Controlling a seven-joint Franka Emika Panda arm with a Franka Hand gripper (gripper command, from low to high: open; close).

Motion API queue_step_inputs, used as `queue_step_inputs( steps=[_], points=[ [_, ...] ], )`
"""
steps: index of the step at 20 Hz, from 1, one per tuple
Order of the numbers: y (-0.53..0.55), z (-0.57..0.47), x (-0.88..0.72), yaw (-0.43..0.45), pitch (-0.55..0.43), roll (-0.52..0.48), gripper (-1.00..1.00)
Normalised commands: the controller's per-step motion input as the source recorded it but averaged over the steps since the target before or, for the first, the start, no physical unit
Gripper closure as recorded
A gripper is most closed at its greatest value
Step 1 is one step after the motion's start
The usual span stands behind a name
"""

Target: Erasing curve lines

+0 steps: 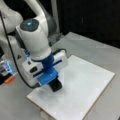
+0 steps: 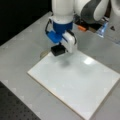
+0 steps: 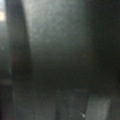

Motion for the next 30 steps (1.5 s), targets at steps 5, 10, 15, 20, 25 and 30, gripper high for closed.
queue_step_inputs(
  steps=[5,10,15,20,25,30],
  points=[
    [-0.36,0.09,0.28,0.399,0.151,-0.101,1.0],
    [-0.32,0.08,0.29,0.377,0.153,-0.096,1.0],
    [-0.29,0.09,0.3,0.351,0.153,-0.075,1.0],
    [-0.25,0.11,0.27,0.323,0.181,-0.054,1.0],
    [-0.32,0.08,0.32,0.309,0.203,0.0,1.0],
    [-0.33,0.06,0.35,0.252,0.213,0.054,1.0]
  ],
)
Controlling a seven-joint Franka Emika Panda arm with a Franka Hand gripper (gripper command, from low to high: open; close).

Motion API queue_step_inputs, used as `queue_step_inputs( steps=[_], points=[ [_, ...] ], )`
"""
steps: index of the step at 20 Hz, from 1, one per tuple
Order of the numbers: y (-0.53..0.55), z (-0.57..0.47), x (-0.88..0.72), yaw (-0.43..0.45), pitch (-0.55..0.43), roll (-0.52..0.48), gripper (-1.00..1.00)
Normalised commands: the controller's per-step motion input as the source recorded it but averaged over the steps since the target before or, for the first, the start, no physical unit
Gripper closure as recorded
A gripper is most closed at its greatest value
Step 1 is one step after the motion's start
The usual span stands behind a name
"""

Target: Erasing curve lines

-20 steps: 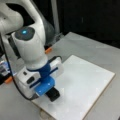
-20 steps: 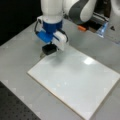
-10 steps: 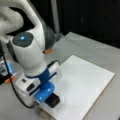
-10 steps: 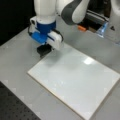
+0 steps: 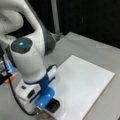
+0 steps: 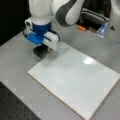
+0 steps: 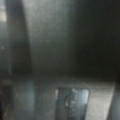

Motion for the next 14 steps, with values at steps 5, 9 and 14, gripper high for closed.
queue_step_inputs(
  steps=[5,9,14],
  points=[
    [-0.25,0.09,0.28,0.147,0.234,0.11,1.0],
    [-0.21,0.11,0.22,0.036,0.259,0.198,1.0],
    [-0.2,0.11,0.22,-0.065,0.257,0.256,1.0]
  ],
)
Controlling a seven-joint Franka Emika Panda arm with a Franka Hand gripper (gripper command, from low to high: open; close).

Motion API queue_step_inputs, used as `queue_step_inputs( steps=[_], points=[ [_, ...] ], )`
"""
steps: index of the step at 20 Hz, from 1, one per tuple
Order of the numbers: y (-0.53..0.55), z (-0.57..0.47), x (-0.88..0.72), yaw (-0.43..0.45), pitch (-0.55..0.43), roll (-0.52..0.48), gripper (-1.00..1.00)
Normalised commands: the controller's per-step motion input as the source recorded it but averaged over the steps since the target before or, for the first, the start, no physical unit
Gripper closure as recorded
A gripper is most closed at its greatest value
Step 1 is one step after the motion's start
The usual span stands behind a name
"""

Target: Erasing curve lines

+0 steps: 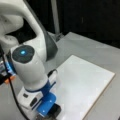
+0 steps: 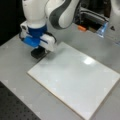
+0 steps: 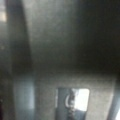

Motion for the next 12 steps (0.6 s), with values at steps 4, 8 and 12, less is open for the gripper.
queue_step_inputs(
  steps=[4,8,12],
  points=[
    [-0.24,0.1,0.25,-0.106,0.224,0.223,1.0],
    [-0.3,0.07,0.26,-0.099,0.138,0.162,1.0],
    [-0.29,0.04,0.26,-0.104,0.084,0.121,1.0]
  ],
)
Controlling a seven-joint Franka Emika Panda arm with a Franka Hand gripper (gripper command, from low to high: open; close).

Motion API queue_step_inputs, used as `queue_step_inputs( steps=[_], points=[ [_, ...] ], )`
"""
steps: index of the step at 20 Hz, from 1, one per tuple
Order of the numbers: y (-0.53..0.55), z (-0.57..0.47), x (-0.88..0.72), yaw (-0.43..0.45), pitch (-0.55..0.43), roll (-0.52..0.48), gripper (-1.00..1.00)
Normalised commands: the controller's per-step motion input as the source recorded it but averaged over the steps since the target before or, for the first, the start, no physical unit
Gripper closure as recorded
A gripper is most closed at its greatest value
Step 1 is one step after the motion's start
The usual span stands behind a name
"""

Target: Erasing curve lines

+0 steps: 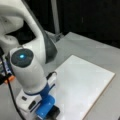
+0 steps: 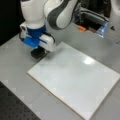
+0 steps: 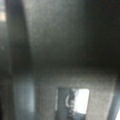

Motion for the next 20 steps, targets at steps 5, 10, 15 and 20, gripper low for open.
queue_step_inputs(
  steps=[5,10,15,20],
  points=[
    [-0.22,0.02,0.23,-0.098,0.062,0.118,1.0],
    [-0.11,0.01,0.21,-0.116,0.045,0.125,1.0],
    [-0.06,-0.04,0.2,-0.143,0.019,0.124,1.0],
    [-0.09,-0.04,0.18,-0.135,0.011,0.126,1.0]
  ],
)
